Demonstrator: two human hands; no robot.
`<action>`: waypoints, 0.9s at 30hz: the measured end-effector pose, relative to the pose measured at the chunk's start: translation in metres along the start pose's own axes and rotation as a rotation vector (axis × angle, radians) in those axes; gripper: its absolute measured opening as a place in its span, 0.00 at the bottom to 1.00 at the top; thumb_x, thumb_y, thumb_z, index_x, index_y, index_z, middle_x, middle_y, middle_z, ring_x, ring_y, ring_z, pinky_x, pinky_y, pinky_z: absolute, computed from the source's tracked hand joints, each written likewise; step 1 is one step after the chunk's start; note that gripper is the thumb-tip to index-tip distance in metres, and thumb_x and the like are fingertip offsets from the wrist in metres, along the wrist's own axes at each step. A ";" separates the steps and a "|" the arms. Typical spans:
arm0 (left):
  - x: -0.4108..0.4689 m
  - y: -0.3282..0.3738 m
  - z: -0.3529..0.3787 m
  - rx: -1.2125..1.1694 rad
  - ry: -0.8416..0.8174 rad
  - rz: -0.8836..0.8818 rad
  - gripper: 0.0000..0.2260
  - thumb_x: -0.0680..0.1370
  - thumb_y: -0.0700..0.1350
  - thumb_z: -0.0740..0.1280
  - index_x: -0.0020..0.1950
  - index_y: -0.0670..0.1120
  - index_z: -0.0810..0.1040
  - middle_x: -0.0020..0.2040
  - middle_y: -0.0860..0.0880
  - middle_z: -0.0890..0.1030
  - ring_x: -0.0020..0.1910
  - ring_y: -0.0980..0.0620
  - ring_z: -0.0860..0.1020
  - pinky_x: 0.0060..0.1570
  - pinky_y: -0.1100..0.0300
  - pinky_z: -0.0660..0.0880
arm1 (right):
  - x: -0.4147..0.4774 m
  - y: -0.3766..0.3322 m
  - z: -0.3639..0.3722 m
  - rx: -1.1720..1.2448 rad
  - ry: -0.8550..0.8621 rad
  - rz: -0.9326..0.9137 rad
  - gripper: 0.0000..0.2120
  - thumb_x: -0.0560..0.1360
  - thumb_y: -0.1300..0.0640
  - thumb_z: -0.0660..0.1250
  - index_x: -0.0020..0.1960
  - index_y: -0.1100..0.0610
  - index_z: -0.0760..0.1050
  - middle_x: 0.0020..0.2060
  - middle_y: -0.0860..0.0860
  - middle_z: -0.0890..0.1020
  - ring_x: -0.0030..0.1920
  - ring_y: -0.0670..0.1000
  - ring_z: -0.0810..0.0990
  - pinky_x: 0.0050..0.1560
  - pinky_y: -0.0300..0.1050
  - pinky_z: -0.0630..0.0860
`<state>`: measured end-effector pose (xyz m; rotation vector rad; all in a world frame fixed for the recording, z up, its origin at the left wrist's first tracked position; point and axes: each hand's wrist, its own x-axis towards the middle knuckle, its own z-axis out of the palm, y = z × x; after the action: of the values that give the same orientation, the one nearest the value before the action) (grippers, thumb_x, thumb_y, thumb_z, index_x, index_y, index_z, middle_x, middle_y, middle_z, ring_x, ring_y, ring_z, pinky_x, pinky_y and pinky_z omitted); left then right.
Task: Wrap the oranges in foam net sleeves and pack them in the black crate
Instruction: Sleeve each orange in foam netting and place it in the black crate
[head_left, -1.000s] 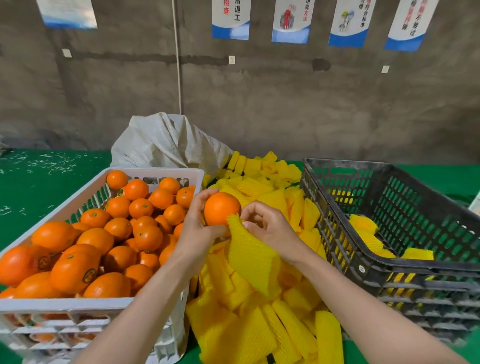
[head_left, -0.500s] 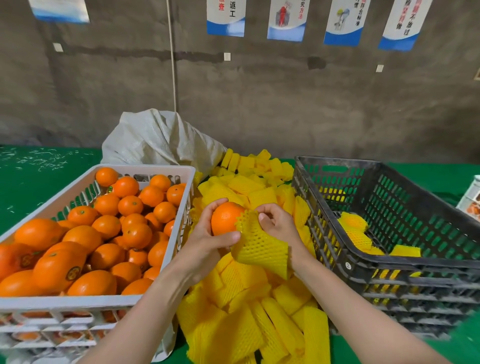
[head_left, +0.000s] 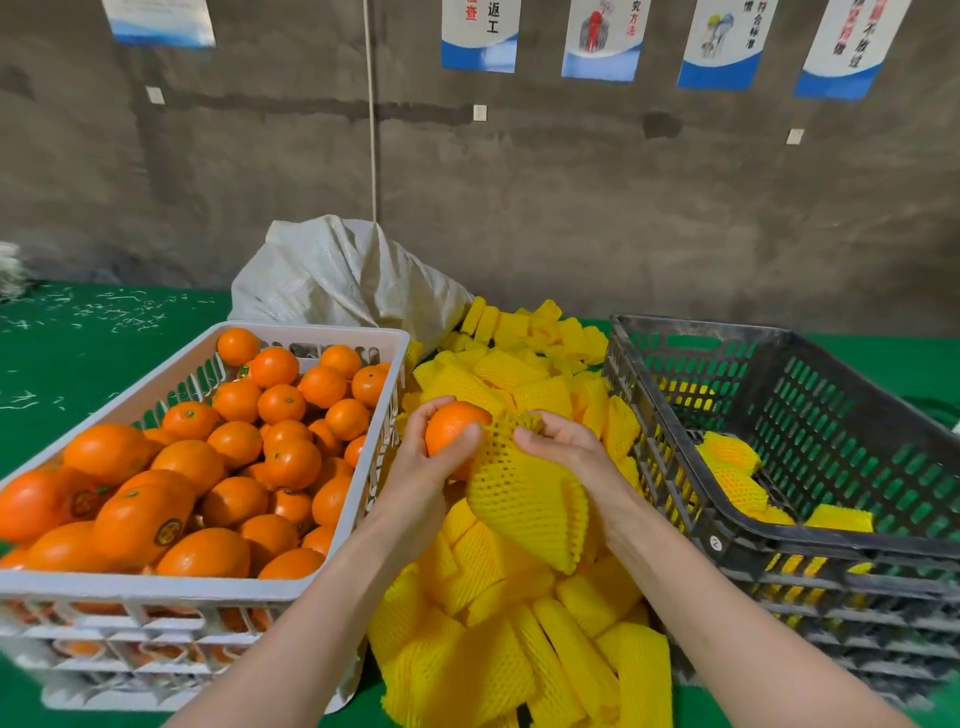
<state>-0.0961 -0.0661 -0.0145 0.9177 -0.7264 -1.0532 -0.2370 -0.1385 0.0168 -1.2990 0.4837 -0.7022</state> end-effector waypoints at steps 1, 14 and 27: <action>0.002 0.001 0.000 -0.068 0.007 -0.042 0.33 0.59 0.60 0.78 0.61 0.54 0.73 0.58 0.46 0.79 0.49 0.50 0.83 0.42 0.55 0.80 | 0.001 -0.004 -0.002 -0.011 -0.041 -0.015 0.05 0.70 0.63 0.64 0.46 0.61 0.74 0.40 0.56 0.80 0.40 0.52 0.79 0.47 0.46 0.75; 0.004 -0.006 0.010 0.020 0.037 -0.145 0.23 0.72 0.60 0.62 0.60 0.48 0.75 0.55 0.44 0.82 0.53 0.49 0.82 0.42 0.57 0.79 | 0.003 -0.012 -0.009 -0.591 -0.009 -0.321 0.02 0.78 0.59 0.62 0.48 0.57 0.73 0.40 0.51 0.75 0.43 0.49 0.73 0.41 0.43 0.70; 0.003 -0.012 0.019 -0.134 -0.063 -0.030 0.33 0.66 0.57 0.74 0.68 0.48 0.70 0.61 0.46 0.80 0.60 0.47 0.79 0.60 0.50 0.75 | -0.004 0.010 0.007 -0.634 0.374 -0.550 0.10 0.78 0.51 0.60 0.46 0.57 0.71 0.35 0.44 0.75 0.37 0.40 0.73 0.38 0.40 0.71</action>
<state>-0.1161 -0.0767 -0.0163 0.7855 -0.6877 -1.1479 -0.2338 -0.1297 0.0087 -1.9411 0.6924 -1.3358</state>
